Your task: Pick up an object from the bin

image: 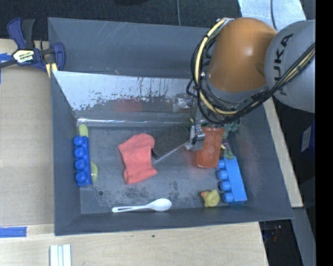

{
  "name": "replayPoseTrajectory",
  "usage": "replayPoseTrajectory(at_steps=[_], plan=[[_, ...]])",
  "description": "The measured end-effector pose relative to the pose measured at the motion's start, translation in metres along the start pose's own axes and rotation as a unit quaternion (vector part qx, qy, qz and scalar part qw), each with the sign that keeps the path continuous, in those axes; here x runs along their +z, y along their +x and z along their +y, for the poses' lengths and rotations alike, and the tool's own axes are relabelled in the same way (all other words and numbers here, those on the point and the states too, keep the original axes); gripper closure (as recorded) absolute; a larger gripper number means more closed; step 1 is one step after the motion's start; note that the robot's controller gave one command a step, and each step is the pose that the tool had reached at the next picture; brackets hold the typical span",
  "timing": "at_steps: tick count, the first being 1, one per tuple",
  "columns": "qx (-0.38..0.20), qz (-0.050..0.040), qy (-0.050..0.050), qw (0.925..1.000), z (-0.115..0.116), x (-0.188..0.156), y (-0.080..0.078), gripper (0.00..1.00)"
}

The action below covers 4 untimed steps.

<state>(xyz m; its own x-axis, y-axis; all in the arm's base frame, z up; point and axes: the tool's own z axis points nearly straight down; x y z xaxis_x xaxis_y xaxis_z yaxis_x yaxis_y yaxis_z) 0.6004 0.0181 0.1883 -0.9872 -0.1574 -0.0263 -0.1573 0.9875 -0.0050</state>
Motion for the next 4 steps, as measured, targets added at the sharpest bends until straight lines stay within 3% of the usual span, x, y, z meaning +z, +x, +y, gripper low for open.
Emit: replayPoseTrajectory(at_steps=[1, 2, 3, 4], plan=[[-0.038, -0.0003, 0.000, 0.9993, -0.013, 0.006, 0.003, 0.00], [-0.041, -0.0011, 0.000, 0.9992, 0.007, 0.037, -0.009, 0.00], [-0.147, -0.0007, 0.001, 0.9891, -0.022, 0.045, -0.003, 0.00], [-0.016, -0.0015, 0.000, 0.9999, -0.008, 0.093, -0.017, 0.00]])
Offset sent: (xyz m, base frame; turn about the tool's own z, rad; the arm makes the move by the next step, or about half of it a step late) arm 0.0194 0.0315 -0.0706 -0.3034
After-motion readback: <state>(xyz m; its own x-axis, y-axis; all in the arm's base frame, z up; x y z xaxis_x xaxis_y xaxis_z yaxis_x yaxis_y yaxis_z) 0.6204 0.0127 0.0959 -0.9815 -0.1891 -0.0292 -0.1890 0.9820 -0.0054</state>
